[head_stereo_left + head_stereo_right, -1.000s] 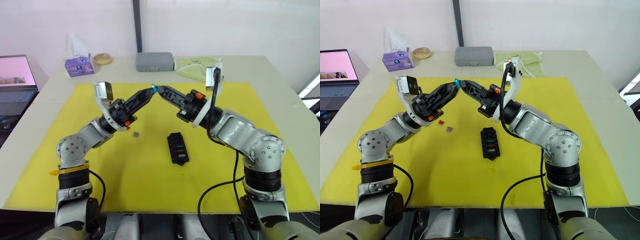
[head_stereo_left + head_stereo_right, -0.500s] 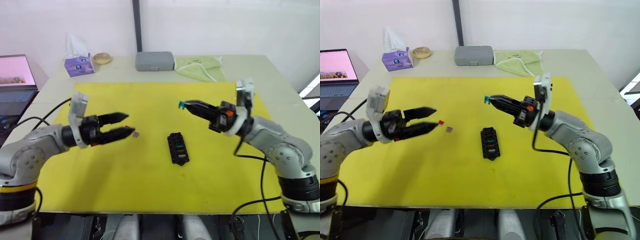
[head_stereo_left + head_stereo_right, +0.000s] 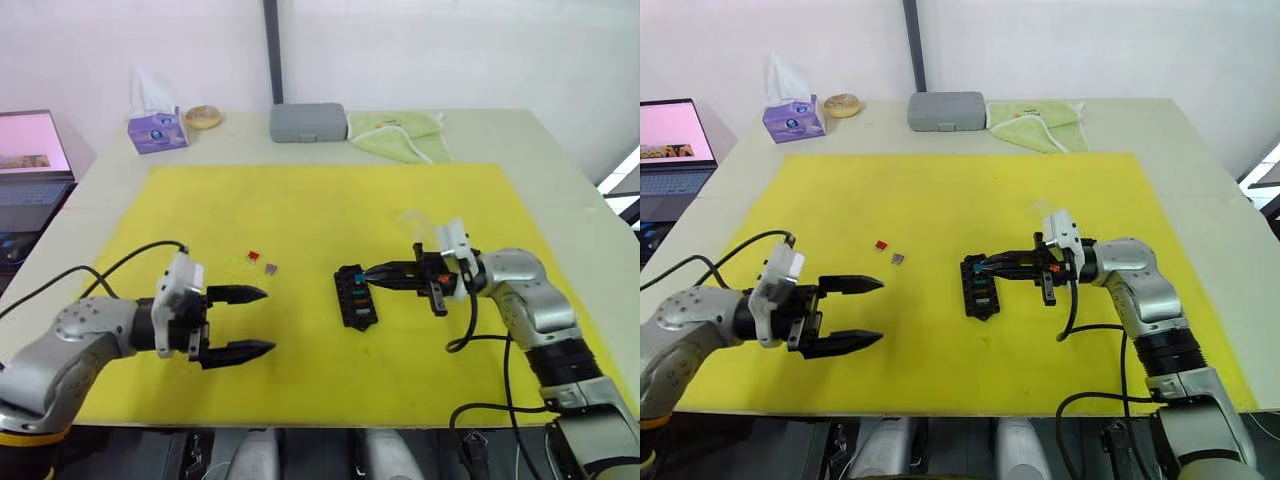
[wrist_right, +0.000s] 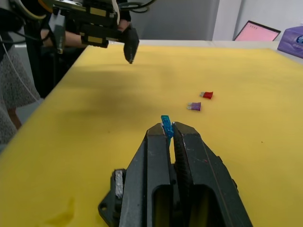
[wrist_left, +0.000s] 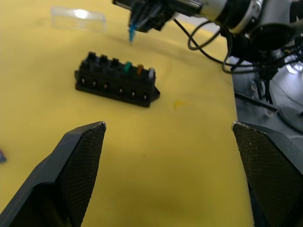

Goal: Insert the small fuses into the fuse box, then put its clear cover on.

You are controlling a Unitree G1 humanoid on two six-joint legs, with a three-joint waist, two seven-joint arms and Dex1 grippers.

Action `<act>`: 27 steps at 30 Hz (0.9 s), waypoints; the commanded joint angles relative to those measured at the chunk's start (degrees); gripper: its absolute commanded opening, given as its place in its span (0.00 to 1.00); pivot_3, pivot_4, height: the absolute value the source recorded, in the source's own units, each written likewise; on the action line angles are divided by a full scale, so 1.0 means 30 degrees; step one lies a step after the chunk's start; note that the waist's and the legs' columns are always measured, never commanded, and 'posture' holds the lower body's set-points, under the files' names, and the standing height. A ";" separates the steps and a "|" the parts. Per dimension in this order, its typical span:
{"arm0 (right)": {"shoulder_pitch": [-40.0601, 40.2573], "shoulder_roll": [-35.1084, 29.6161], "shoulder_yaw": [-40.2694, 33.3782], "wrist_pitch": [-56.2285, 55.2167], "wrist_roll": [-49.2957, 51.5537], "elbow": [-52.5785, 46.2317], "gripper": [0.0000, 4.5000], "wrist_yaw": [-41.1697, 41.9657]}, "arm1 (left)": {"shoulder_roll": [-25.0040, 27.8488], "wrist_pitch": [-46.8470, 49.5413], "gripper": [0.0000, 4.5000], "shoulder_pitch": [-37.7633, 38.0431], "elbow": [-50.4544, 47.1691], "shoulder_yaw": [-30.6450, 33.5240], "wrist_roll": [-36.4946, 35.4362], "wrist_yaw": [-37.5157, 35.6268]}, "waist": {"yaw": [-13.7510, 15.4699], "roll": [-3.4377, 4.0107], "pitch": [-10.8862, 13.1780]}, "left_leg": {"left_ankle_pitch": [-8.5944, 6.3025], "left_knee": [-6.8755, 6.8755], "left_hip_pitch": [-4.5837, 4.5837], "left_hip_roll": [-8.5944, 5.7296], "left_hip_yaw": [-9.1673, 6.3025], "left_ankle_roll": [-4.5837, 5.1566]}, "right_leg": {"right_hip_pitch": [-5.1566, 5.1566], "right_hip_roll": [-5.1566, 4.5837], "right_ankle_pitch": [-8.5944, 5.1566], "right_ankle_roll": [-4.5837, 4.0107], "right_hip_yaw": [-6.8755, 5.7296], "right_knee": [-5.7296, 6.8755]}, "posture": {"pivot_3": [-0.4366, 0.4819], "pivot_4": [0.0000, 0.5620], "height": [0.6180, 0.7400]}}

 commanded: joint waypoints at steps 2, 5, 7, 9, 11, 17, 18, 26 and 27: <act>-0.1059 0.0708 -0.0198 -0.1478 -0.0910 0.1184 0.00 0.0488 | 0.0099 -0.0364 0.99 -0.0180 -0.0286 0.0024 0.0099 -0.0091 | 0.0020 0.0002 0.0001 | 0.0001 0.0002 0.0000 0.0000 -0.0002 -0.0001 | 0.0002 -0.0004 0.0000 0.0000 -0.0002 0.0001 | 0.48 0.27 1.00; -0.1325 0.1052 -0.0213 -0.1941 -0.1321 0.1896 0.00 0.0735 | 0.0076 -0.0329 0.99 -0.0345 -0.0197 -0.0139 0.0164 -0.0100 | 0.0020 0.0002 0.0001 | 0.0001 0.0003 0.0000 -0.0001 -0.0002 -0.0002 | 0.0002 -0.0006 0.0001 0.0002 -0.0003 0.0004 | 0.48 0.27 1.00; -0.1346 0.1219 -0.0187 -0.2271 -0.1578 0.2283 0.00 0.0884 | 0.0032 -0.0267 0.99 -0.0473 -0.0165 -0.0212 0.0140 -0.0057 | 0.0020 0.0001 0.0001 | 0.0001 0.0003 0.0000 -0.0002 -0.0001 -0.0002 | 0.0002 -0.0008 0.0003 0.0004 -0.0003 0.0008 | 0.48 0.27 1.00; -0.1356 0.1310 -0.0174 -0.2480 -0.1749 0.2522 0.00 0.1014 | 0.0010 -0.0250 0.99 -0.0547 -0.0148 -0.0254 0.0124 -0.0031 | -0.0001 0.0002 0.0001 | 0.0001 0.0005 0.0001 -0.0003 -0.0002 -0.0002 | 0.0002 -0.0008 0.0004 0.0007 -0.0003 0.0014 | 0.48 0.27 1.00; -0.1385 0.1431 -0.0165 -0.2688 -0.1956 0.2796 0.00 0.1128 | -0.0016 -0.0249 0.99 -0.0650 -0.0102 -0.0353 0.0134 0.0040 | -0.0025 0.0003 0.0001 | 0.0001 0.0006 0.0005 -0.0003 0.0000 -0.0002 | 0.0002 -0.0006 0.0004 0.0007 -0.0002 0.0024 | 0.48 0.27 1.00; -0.1456 0.1665 -0.0203 -0.3166 -0.2392 0.3413 0.00 0.1358 | -0.0073 -0.0277 0.99 -0.0725 -0.0113 -0.0562 0.0126 0.0230 | -0.0013 0.0003 0.0001 | 0.0002 0.0011 0.0006 -0.0003 0.0000 -0.0002 | 0.0003 -0.0005 0.0006 0.0008 -0.0003 0.0030 | 0.48 0.27 1.00; -0.1446 0.1701 -0.0207 -0.3220 -0.2451 0.3468 0.00 0.1387 | -0.0081 -0.0285 0.99 -0.0719 -0.0125 -0.0590 0.0126 0.0254 | -0.0013 0.0003 0.0001 | 0.0002 0.0011 0.0006 -0.0003 -0.0001 -0.0003 | 0.0003 -0.0005 0.0006 0.0009 -0.0003 0.0031 | 0.48 0.27 1.00; -0.1557 0.1817 -0.0223 -0.3748 -0.2869 0.4324 0.00 0.1480 | -0.0150 -0.0331 0.99 -0.0767 -0.0149 -0.0652 0.0147 0.0464 | -0.0023 0.0003 0.0001 | 0.0003 0.0016 0.0009 -0.0003 0.0000 -0.0005 | 0.0003 -0.0004 0.0006 0.0009 -0.0003 0.0045 | 0.48 0.27 1.00; -0.1580 0.1837 -0.0231 -0.3807 -0.2913 0.4418 0.00 0.1474 | -0.0165 -0.0323 0.99 -0.0789 -0.0145 -0.0662 0.0139 0.0481 | -0.0024 0.0003 0.0001 | 0.0003 0.0016 0.0009 -0.0004 0.0000 -0.0005 | 0.0004 -0.0004 0.0006 0.0009 -0.0003 0.0046 | 0.48 0.27 1.00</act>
